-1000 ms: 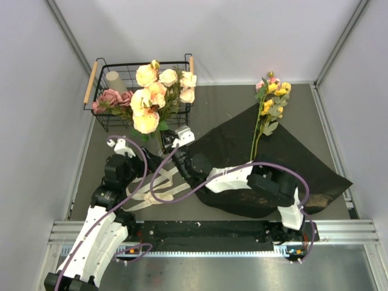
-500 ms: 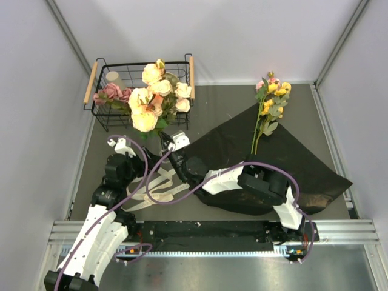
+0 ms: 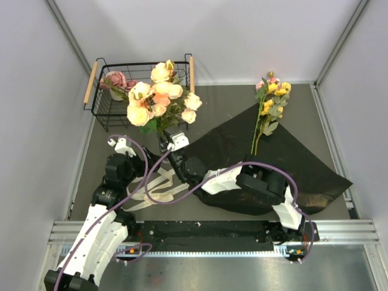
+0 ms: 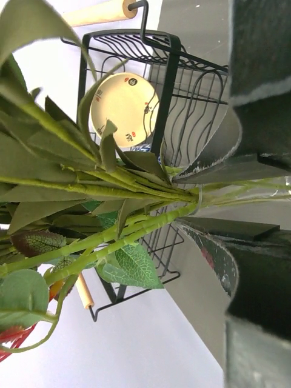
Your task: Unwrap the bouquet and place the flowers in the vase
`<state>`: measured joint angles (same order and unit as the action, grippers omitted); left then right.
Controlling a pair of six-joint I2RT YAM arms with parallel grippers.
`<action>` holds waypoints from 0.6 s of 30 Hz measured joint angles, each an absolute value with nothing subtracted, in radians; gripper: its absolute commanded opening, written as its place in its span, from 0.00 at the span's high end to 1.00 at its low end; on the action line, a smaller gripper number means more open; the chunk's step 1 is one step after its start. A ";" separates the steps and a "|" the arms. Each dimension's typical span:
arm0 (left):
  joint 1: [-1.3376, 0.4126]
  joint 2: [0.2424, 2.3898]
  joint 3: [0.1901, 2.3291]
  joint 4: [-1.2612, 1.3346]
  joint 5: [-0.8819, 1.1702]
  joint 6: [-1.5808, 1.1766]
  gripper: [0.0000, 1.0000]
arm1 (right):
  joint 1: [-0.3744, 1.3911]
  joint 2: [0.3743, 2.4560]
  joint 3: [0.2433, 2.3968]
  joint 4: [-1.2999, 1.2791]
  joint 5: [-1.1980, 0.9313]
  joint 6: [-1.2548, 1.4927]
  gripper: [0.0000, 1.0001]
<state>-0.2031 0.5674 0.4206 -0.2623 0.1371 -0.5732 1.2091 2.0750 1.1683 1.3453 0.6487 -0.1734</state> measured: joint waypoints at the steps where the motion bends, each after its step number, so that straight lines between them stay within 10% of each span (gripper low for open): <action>1: -0.203 0.567 0.421 -0.262 0.137 -0.573 0.12 | 1.209 2.075 1.168 1.345 0.649 -0.173 0.63; 18: -0.203 0.552 0.421 -0.267 0.141 -0.572 0.11 | 1.211 1.683 0.890 1.091 0.711 -0.102 0.21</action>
